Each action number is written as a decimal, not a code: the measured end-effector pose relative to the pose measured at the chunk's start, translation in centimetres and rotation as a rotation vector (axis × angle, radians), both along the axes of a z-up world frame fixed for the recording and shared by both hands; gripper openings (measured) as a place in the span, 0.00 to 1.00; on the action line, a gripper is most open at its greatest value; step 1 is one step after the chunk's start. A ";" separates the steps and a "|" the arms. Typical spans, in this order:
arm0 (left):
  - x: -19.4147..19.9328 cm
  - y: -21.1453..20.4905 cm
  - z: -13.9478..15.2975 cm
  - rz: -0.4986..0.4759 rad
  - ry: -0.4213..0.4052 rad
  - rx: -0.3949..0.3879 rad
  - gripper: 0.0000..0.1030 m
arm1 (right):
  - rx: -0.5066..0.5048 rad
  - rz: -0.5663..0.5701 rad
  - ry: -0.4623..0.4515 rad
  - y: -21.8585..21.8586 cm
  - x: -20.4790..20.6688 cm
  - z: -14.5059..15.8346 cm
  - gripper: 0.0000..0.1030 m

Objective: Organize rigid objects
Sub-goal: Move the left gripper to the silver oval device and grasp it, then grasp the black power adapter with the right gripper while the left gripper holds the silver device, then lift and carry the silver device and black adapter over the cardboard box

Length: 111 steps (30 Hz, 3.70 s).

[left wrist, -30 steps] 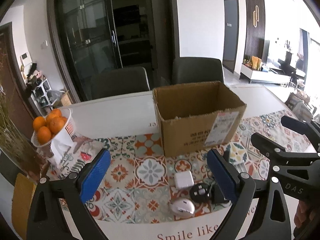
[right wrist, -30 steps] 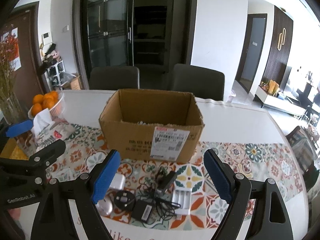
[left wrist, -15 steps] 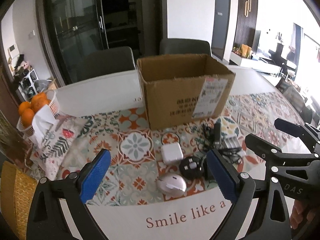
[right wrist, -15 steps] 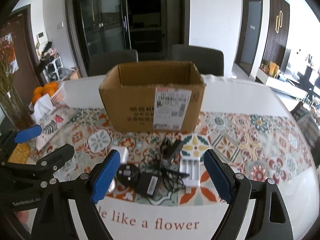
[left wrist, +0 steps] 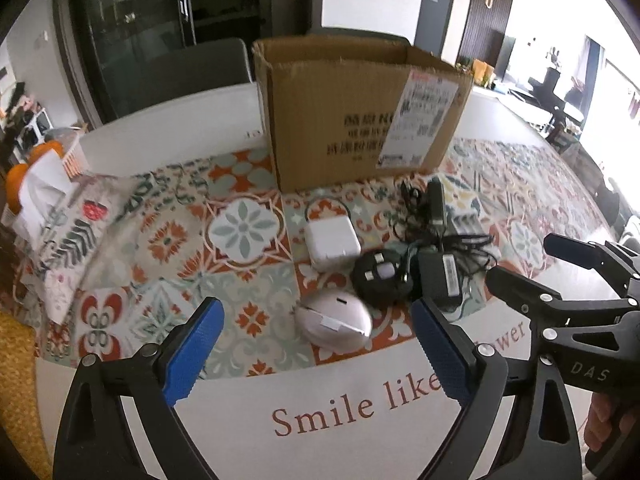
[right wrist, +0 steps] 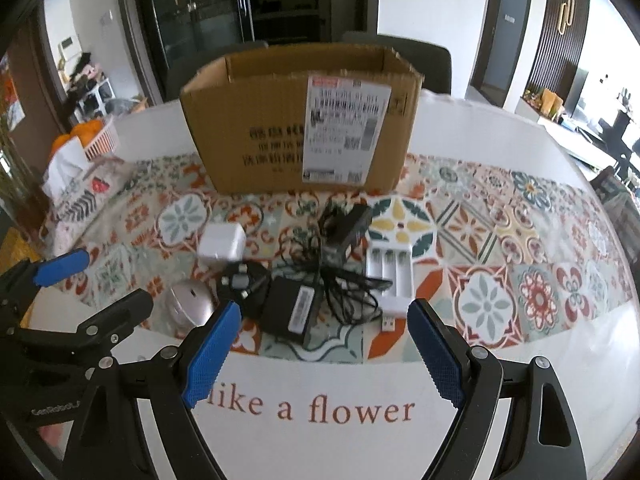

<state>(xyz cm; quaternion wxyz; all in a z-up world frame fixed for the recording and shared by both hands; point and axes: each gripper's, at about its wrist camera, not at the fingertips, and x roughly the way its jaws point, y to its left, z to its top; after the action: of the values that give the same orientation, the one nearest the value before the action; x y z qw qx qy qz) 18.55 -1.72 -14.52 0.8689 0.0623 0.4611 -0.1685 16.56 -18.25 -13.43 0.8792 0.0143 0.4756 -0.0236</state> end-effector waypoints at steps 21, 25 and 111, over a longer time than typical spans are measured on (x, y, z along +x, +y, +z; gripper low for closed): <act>3.0 -2.4 -6.9 -0.105 0.152 0.058 0.78 | -0.001 -0.043 0.190 -0.8 1.2 -6.4 0.83; 3.4 -2.5 -7.6 -0.099 0.174 0.053 0.72 | -0.004 -0.046 0.198 -0.8 1.3 -6.7 0.83; 0.8 -1.7 1.0 0.013 -0.026 -0.067 0.62 | 0.215 0.074 0.037 -0.8 1.1 -2.1 0.53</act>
<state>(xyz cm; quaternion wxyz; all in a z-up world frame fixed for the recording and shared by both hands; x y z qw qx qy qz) 19.34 -3.47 -13.48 0.8776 0.0323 0.4443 -0.1773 17.61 -19.02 -15.58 0.8639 0.0905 0.4918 0.0600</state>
